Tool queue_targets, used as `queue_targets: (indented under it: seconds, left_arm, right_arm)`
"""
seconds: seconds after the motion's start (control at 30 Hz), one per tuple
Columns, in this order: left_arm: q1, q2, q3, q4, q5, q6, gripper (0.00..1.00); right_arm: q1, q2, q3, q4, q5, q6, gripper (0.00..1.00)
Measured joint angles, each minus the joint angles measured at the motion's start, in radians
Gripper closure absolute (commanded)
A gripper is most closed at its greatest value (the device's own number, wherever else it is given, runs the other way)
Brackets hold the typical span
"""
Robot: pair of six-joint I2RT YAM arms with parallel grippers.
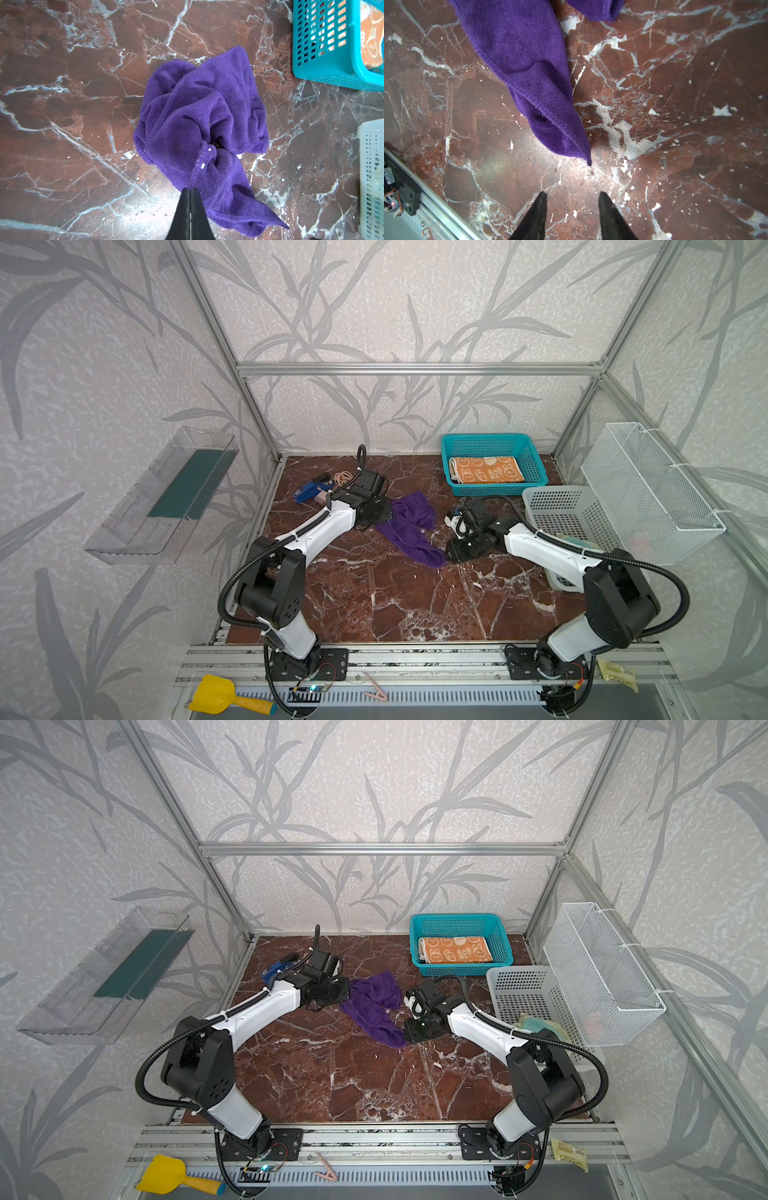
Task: Fold and stack the towels
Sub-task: 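Lift the purple towel high with both grippers, spreading its corners apart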
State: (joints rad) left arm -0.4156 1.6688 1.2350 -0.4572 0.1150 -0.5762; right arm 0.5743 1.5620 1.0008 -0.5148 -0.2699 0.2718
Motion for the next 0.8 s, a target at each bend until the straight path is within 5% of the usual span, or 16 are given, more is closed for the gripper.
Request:
queue_targets:
  seconds: [0.27,0.43,0.8]
  left_arm:
    - [0.006,0.001,0.000,0.002,0.013,0.001,1.00]
    - [0.015,0.001,0.003,-0.003,0.017,0.002,1.00]
    - [0.046,-0.089,0.111,-0.067,-0.011,0.077,1.00]
  right_arm:
    - [0.002,0.137,0.018,0.017,-0.002,-0.050,0.55]
    - [0.002,0.255,0.112,0.019,-0.006,-0.075,0.96]
    - [0.002,-0.095,0.193,-0.006,0.127,-0.121,1.00]
